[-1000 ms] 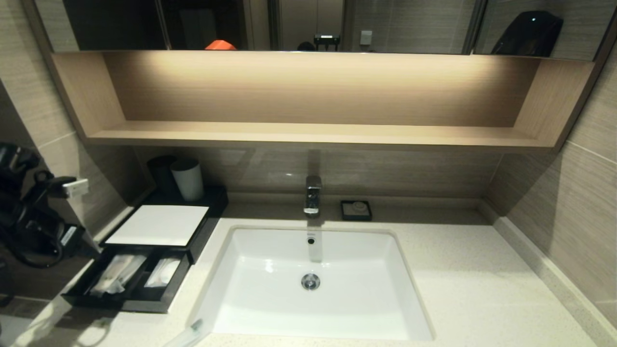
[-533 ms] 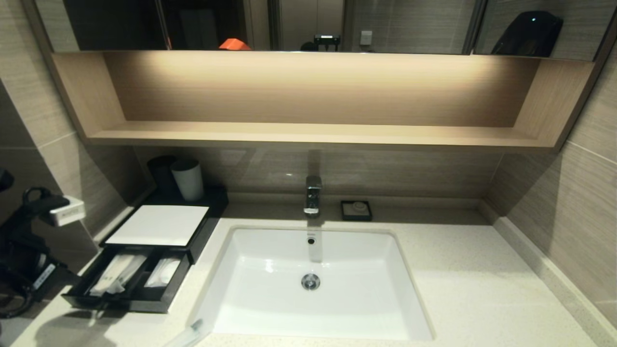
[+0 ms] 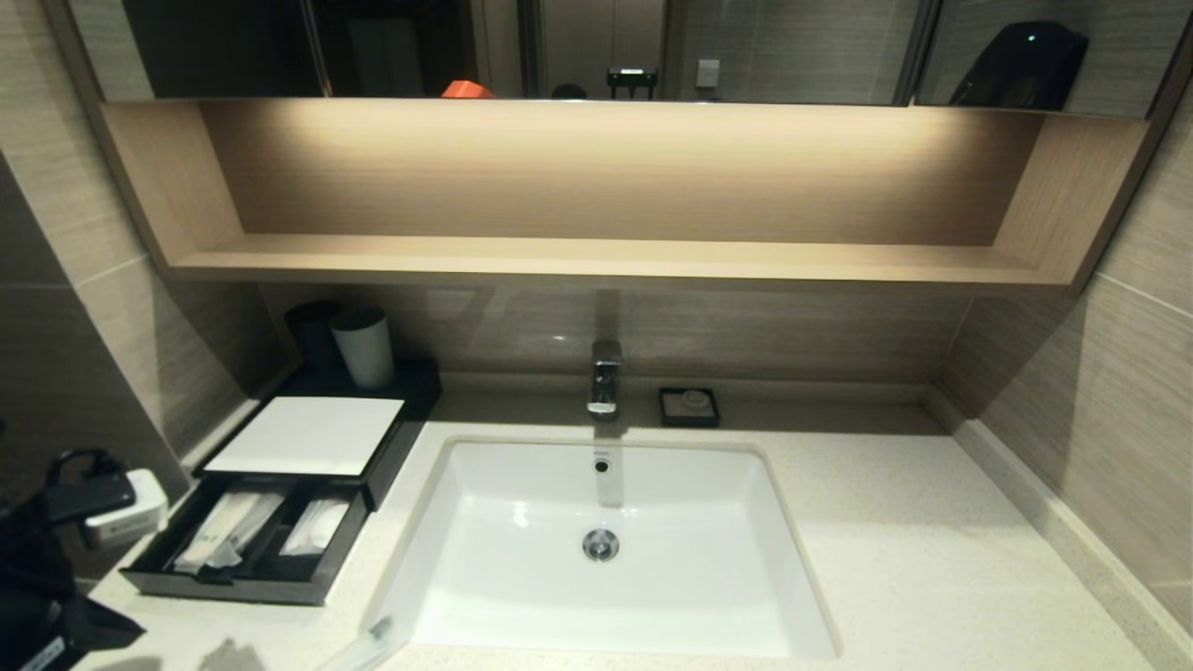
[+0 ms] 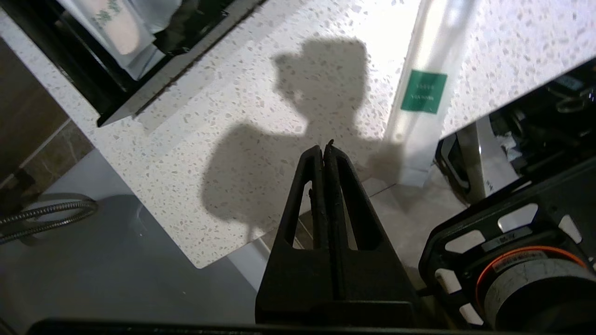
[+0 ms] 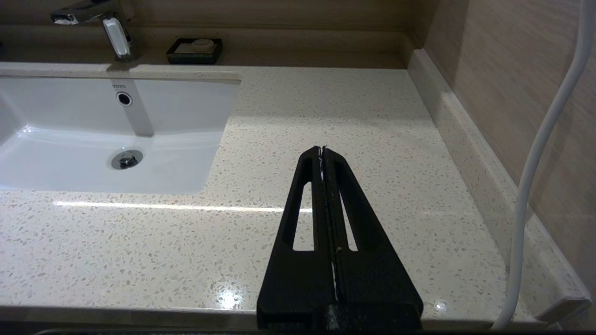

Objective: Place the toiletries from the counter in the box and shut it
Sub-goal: Place the bathroom toiletry into the drawer, then pick up the bathroom toiletry

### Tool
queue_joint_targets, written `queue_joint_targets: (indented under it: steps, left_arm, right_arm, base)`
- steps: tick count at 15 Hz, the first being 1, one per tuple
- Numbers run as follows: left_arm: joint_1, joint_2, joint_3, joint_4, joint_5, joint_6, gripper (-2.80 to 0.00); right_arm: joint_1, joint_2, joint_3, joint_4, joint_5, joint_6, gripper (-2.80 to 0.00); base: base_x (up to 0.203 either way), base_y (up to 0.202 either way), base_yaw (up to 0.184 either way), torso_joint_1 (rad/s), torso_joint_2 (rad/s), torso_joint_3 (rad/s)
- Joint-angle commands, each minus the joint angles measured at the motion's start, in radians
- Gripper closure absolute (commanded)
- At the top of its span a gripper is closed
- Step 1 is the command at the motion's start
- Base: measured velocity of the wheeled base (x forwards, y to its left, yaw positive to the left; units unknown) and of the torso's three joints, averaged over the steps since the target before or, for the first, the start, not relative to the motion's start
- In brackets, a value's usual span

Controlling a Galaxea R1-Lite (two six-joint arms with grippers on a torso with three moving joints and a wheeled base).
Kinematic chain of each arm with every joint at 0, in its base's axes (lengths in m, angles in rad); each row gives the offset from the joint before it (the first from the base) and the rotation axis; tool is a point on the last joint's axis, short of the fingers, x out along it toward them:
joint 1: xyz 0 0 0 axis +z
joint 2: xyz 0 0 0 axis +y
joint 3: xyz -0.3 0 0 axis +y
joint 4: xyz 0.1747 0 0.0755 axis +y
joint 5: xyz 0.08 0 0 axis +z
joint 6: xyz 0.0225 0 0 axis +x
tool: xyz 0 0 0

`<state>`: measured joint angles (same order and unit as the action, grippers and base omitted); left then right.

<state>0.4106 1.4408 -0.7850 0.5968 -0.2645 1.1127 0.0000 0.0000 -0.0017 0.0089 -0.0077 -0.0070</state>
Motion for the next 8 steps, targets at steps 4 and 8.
queue_joint_targets:
  steps: [4, 8]
  left_arm:
    - [0.002, -0.051, 0.073, 0.001, -0.039, 0.070, 0.00]
    - [0.007, -0.059, 0.075, 0.003, -0.056, 0.065, 0.00]
  right_arm:
    - [0.000, 0.000, 0.000, 0.000, 0.000, -0.001, 0.00]
    - [0.000, 0.000, 0.000, 0.000, 0.000, -0.001, 0.00]
  base:
    - [0.000, 0.000, 0.000, 0.000, 0.00, 0.000]
    - [0.000, 0.000, 0.000, 0.000, 0.00, 0.000]
